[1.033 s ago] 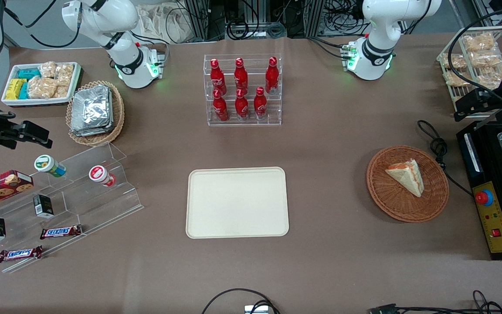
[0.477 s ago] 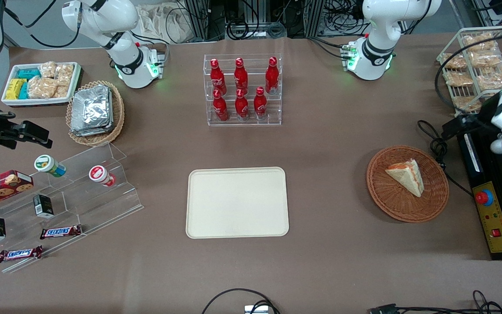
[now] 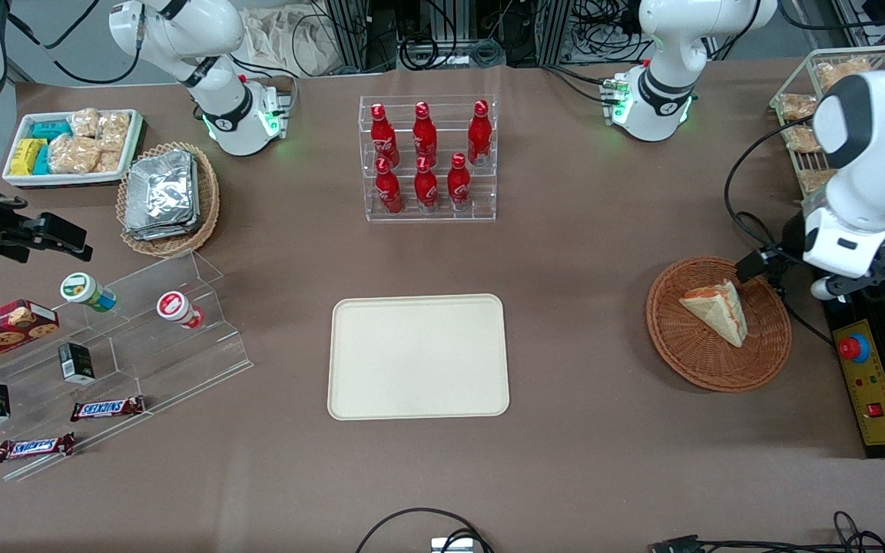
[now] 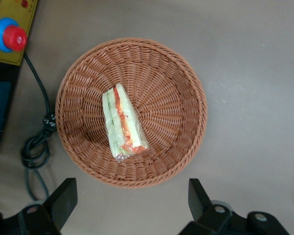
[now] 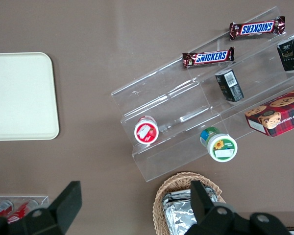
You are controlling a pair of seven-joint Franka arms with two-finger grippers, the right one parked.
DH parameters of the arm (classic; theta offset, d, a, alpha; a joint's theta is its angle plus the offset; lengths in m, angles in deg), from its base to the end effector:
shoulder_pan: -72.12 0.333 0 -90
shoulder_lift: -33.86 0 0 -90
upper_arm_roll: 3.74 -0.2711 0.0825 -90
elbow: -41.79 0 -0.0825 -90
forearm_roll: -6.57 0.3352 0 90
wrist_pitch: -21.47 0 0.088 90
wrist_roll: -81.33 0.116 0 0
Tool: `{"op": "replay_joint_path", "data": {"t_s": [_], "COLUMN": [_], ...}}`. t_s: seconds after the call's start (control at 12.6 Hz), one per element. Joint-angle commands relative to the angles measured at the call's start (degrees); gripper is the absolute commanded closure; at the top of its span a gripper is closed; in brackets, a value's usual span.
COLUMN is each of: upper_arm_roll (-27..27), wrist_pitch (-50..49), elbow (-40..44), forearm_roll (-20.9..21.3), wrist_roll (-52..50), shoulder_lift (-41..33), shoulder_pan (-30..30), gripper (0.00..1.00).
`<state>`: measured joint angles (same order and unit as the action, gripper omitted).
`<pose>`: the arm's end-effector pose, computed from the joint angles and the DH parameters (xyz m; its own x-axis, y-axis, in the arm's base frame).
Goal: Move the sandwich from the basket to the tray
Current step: 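Lower the open left gripper over the wrapped sandwich in the wicker basket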
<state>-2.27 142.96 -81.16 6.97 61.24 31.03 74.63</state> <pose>0.4910 0.0092 0.3971 0.9337 0.3571 0.0249 0.3571 -0.9340 0.0013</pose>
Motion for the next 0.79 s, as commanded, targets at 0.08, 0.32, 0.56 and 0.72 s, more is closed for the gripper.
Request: {"op": "replay_joint_path", "data": {"t_s": [0.08,0.32,0.56,0.72], "upper_arm_roll": [0.0,0.0,0.0,0.0], "wrist_pitch": [8.5,16.8,23.3,27.7], "elbow": [-8.1,-13.4,-16.1,-17.3], "forearm_roll": [0.7,0.6,0.6,0.6], "wrist_roll": [-1.8,-2.8,-7.0,-8.4], "shoulder_lift": [-2.3,-1.3,1.2,3.4], "shoulder_pan": [2.7,4.0,4.2,4.2], "gripper": [0.00,0.00,0.00,0.00]}}
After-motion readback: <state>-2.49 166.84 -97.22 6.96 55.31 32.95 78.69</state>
